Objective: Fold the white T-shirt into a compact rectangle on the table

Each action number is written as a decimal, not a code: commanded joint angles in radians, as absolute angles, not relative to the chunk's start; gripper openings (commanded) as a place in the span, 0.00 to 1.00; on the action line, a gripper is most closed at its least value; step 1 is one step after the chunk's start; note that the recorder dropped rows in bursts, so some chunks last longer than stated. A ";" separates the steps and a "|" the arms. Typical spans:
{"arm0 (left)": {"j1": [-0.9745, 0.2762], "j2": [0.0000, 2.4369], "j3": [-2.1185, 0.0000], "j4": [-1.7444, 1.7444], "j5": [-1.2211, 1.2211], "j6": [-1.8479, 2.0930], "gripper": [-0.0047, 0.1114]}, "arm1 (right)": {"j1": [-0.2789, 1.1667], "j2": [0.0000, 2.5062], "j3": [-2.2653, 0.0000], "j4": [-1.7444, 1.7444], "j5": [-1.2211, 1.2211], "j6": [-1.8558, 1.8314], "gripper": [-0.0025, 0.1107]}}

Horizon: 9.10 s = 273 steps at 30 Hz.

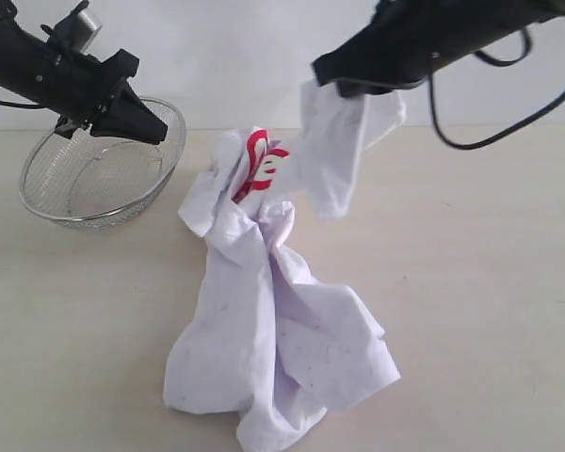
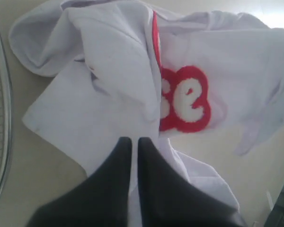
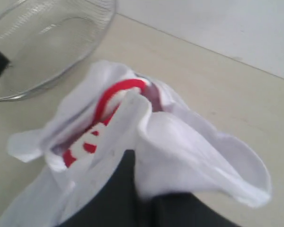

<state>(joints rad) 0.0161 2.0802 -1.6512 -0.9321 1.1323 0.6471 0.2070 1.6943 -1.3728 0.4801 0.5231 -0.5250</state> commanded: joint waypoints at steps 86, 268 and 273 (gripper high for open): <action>-0.366 2.532 -1.938 -1.361 0.830 0.751 0.50 | -0.046 2.105 -1.476 0.344 0.747 -0.291 0.02; -0.114 2.554 -1.909 -1.072 1.221 0.810 0.08 | -0.048 2.208 -1.476 -0.072 0.782 -0.112 0.02; -0.095 2.524 -1.909 -1.013 1.221 0.806 0.08 | -0.050 2.258 -1.478 -0.180 0.767 -0.071 0.02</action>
